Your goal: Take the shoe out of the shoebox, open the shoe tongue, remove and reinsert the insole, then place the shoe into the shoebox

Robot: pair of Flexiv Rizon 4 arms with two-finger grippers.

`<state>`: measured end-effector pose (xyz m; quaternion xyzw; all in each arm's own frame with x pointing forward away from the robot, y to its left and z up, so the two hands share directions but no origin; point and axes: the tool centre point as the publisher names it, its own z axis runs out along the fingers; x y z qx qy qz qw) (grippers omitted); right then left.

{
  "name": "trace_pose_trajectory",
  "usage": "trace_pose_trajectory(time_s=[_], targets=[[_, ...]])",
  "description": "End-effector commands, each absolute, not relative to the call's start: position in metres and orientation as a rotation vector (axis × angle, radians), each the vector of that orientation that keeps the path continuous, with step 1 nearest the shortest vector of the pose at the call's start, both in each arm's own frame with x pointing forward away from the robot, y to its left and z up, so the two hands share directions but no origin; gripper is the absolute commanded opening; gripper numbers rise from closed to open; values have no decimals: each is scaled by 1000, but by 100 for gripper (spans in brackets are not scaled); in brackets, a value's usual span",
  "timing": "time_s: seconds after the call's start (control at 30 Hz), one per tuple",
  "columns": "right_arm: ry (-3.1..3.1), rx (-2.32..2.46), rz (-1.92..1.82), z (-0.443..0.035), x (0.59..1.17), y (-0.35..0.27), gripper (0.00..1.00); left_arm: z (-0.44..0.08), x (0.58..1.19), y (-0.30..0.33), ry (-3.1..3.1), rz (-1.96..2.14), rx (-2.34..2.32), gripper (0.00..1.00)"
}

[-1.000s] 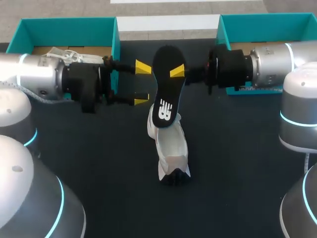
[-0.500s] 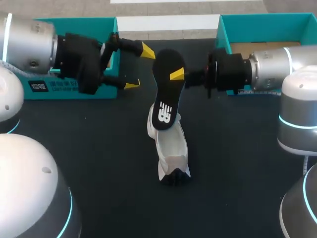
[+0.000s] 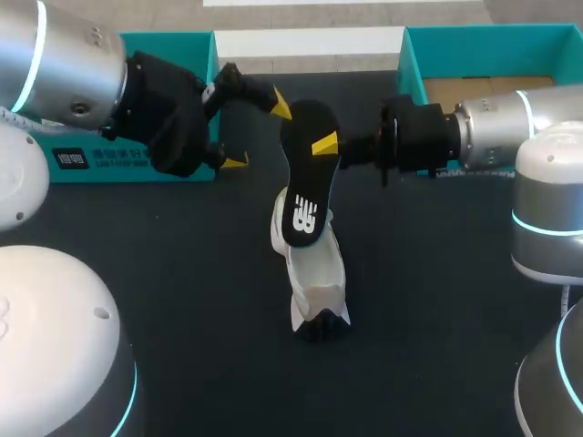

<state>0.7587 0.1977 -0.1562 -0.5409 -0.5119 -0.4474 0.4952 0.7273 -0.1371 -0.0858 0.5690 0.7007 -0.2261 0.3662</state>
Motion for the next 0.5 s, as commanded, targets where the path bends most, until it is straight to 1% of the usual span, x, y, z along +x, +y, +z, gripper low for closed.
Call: trace_pose_trajectory(time_s=[0.03,0.23,0.5], targets=[[-1256,-1304,-1063,-159,765,202,0,-77,734,-141,2010,-389,1652,100],[-1263,-1301,-1064,-159,765,204,0,-73,743,-142,2143,-196,1824,100],[-1265,-1300,-1067,-161,763,206,0,-72,754,-151,2296,-14,1911,100]])
